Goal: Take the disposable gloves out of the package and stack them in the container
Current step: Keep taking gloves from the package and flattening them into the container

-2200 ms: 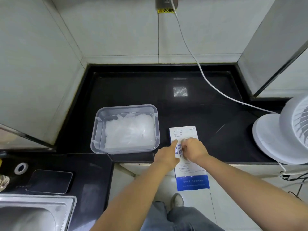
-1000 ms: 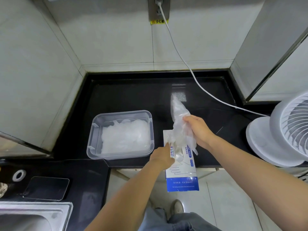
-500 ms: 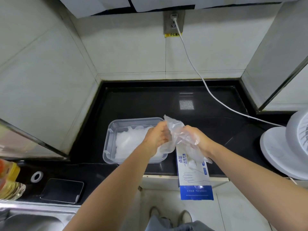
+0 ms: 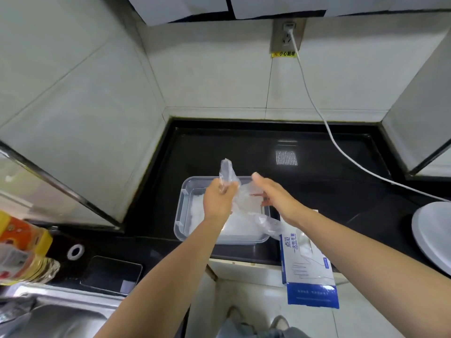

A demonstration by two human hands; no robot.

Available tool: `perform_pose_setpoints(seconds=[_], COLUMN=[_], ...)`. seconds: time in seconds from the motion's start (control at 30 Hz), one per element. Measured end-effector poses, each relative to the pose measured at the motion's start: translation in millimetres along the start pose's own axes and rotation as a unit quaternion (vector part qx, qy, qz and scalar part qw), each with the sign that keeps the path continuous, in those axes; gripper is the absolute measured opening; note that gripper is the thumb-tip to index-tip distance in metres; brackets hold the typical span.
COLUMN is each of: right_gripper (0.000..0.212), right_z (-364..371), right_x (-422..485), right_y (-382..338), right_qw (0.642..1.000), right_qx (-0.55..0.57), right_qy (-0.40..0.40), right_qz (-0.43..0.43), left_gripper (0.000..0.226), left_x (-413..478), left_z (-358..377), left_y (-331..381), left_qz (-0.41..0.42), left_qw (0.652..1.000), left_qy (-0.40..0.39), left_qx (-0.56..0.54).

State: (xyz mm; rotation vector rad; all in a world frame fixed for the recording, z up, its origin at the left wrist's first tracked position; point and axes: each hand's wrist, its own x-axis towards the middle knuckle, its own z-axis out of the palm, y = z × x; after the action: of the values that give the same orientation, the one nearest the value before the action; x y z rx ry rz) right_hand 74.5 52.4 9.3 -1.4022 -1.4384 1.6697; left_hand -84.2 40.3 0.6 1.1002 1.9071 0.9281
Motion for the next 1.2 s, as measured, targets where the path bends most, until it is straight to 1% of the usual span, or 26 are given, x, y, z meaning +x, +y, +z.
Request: perform_pose_setpoints(seconds=[0.03, 0.1, 0.17, 0.2, 0.27, 0.37, 0.43, 0.5, 0.53, 0.57, 0.63, 0.67, 0.7, 0.73, 0.77, 0.8, 0.83, 0.87, 0.9, 0.93, 0.97, 1.03, 1.1, 1.17, 1.2], right_gripper=[0.066, 0.044, 0.013, 0.007, 0.012, 0.007, 0.006, 0.006, 0.012, 0.020, 0.029, 0.028, 0.026, 0.022, 0.018, 0.017, 0.020, 0.029, 0.042, 0.052, 0.058, 0.063, 0.066, 0.070, 0.072], right_z=[3, 8, 10, 11, 9, 4, 1, 0, 1, 2, 9, 15, 22, 31, 41, 49, 57, 62, 65, 66, 66, 68, 69, 72, 74], right_x=[3, 8, 12, 15, 21, 32, 38, 44, 47, 50, 47, 44, 43, 43, 41, 41, 42, 44, 48, 49, 50, 52, 56, 60, 62], right_y=[-1, 0, 0, -1, 1, 1, -2, -8, -11, -13, -20, -24, -27, -27, -27, -24, -19, -11, 1, 11, 19, 30, 36, 39, 41], right_qw=[0.999, 0.997, 0.998, 0.999, 0.998, 0.991, 0.985, 0.980, 0.977, 0.971, 0.943, 0.923, 0.907, 0.903, 0.916, 0.940, 0.958, 0.960, 0.943, 0.920, 0.904, 0.893, 0.883, 0.873, 0.871], right_qx=[-0.014, -0.026, -0.014, -0.002, 0.028, 0.066, 0.083, 0.061, 0.037, -0.003, -0.106, -0.152, -0.185, -0.201, -0.203, -0.205, -0.221, -0.264, -0.324, -0.379, -0.415, -0.437, -0.454, -0.472, -0.474], right_qy=[-0.036, -0.067, -0.053, -0.040, 0.006, 0.084, 0.127, 0.173, 0.202, 0.238, 0.295, 0.300, 0.285, 0.248, 0.187, 0.110, 0.029, -0.039, -0.080, -0.094, -0.092, -0.088, -0.097, -0.103, -0.105], right_qz=[0.006, 0.006, 0.016, 0.031, 0.063, 0.084, 0.085, 0.075, 0.058, 0.022, -0.111, -0.187, -0.251, -0.289, -0.292, -0.250, -0.180, -0.090, -0.014, 0.029, 0.046, 0.058, 0.068, 0.073, 0.075], left_gripper=[0.025, 0.025, 0.027, 0.030, 0.034, 0.030, 0.027, 0.028, 0.030, 0.031, 0.033, 0.035, 0.039, 0.044, 0.046, 0.043, 0.041, 0.041, 0.044, 0.047, 0.051, 0.057, 0.058, 0.056, 0.054], left_x=[1, 0, 1, 5, 11, 19, 20, 18, 17, 16, 15, 14, 15, 17, 16, 16, 16, 16, 17, 18, 19, 19, 18, 18, 19], left_z=[-1, -4, -8, -12, -21, -36, -42, -45, -46, -46, -47, -46, -45, -43, -41, -40, -40, -39, -39, -39, -39, -39, -38, -35, -33], left_y=[-2, -4, -6, -9, -17, -33, -42, -46, -49, -51, -52, -51, -51, -52, -51, -49, -48, -48, -51, -55, -58, -62, -64, -64, -62], left_qz=[0.004, 0.012, 0.000, -0.015, -0.021, 0.032, 0.021, 0.010, 0.013, 0.021, 0.024, 0.019, 0.015, 0.025, 0.028, 0.032, 0.028, 0.026, 0.025, 0.032, 0.040, 0.041, 0.059, 0.139, 0.186], left_qw=[1.000, 1.000, 0.999, 0.999, 0.998, 0.999, 0.999, 0.992, 0.985, 0.978, 0.965, 0.960, 0.954, 0.942, 0.932, 0.923, 0.916, 0.914, 0.911, 0.904, 0.901, 0.896, 0.887, 0.853, 0.843], left_qy=[-0.003, -0.006, -0.012, -0.016, -0.018, -0.009, 0.004, 0.024, 0.029, 0.031, 0.032, 0.028, 0.022, 0.024, 0.019, 0.010, 0.004, 0.006, 0.007, -0.004, -0.019, -0.045, -0.032, 0.016, 0.036], left_qx=[-0.007, -0.017, -0.036, -0.049, -0.062, -0.027, 0.038, 0.124, 0.169, 0.207, 0.260, 0.279, 0.298, 0.333, 0.361, 0.383, 0.399, 0.405, 0.412, 0.426, 0.432, 0.439, 0.457, 0.503, 0.504])
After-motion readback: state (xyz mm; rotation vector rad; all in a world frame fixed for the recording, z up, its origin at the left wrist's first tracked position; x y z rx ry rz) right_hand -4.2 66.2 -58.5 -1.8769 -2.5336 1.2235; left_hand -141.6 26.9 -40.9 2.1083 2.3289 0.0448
